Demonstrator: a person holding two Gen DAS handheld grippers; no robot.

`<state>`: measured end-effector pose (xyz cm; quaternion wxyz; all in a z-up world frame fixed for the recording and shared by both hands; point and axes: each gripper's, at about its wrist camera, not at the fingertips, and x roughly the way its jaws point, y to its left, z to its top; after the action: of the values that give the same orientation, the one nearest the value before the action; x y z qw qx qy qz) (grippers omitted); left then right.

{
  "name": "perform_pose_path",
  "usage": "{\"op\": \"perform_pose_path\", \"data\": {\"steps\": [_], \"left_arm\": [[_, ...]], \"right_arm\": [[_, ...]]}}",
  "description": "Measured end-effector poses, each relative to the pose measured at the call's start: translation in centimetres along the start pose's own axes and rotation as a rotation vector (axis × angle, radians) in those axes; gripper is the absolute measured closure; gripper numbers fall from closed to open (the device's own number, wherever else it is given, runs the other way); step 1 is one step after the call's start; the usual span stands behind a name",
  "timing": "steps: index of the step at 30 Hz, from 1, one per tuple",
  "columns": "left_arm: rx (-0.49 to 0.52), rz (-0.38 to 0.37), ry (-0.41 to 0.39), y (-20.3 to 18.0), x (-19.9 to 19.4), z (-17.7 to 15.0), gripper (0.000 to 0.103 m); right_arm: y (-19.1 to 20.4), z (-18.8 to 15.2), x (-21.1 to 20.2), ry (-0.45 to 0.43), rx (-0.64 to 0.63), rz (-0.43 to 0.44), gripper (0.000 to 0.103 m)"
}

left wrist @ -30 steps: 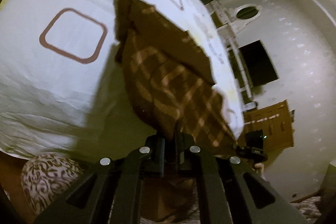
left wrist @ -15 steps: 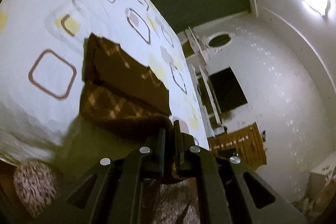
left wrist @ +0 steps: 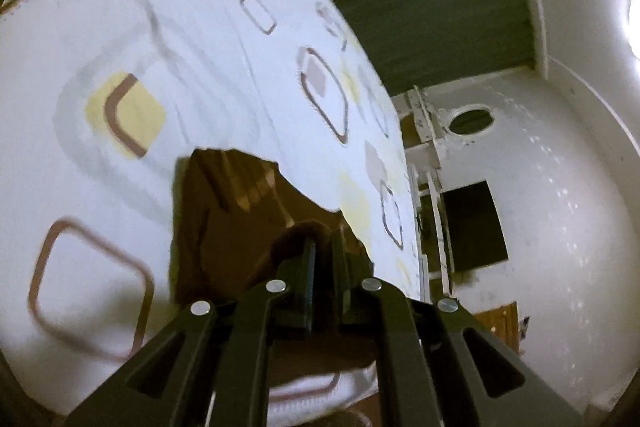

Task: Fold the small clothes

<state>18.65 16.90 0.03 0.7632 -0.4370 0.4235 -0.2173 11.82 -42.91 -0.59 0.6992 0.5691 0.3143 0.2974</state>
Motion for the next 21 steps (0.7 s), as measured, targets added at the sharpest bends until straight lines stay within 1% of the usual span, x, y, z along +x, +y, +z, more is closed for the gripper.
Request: {"op": "perform_pose_path", "data": {"steps": [5, 8, 12, 15, 17, 19, 21], "left_arm": [[-0.02, 0.088, 0.025, 1.9, 5.9, 3.3, 0.096], [-0.037, 0.129, 0.047, 3.1, 8.7, 4.7, 0.096], [-0.069, 0.184, 0.085, 5.1, 12.0, 6.2, 0.096], [-0.104, 0.199, 0.099, 6.3, 13.0, 6.6, 0.096], [-0.122, 0.199, 0.102, 7.0, 13.3, 6.8, 0.096], [-0.118, 0.191, 0.093, 7.2, 13.0, 6.8, 0.096], [-0.108, 0.2, 0.089, 7.2, 12.8, 6.9, 0.095]], "right_arm": [[-4.6, 4.3, 4.0, -0.019, 0.076, -0.053, 0.099], [-7.5, 6.1, 5.6, -0.036, 0.127, -0.084, 0.099], [-10.6, 7.3, 7.1, -0.049, 0.187, -0.138, 0.099], [-12.0, 7.7, 8.0, -0.056, 0.197, -0.173, 0.096], [-12.6, 7.9, 8.5, -0.055, 0.2, -0.179, 0.096], [-12.8, 8.1, 8.9, -0.046, 0.191, -0.192, 0.096], [-12.9, 8.1, 9.1, -0.046, 0.181, -0.21, 0.096]]}}
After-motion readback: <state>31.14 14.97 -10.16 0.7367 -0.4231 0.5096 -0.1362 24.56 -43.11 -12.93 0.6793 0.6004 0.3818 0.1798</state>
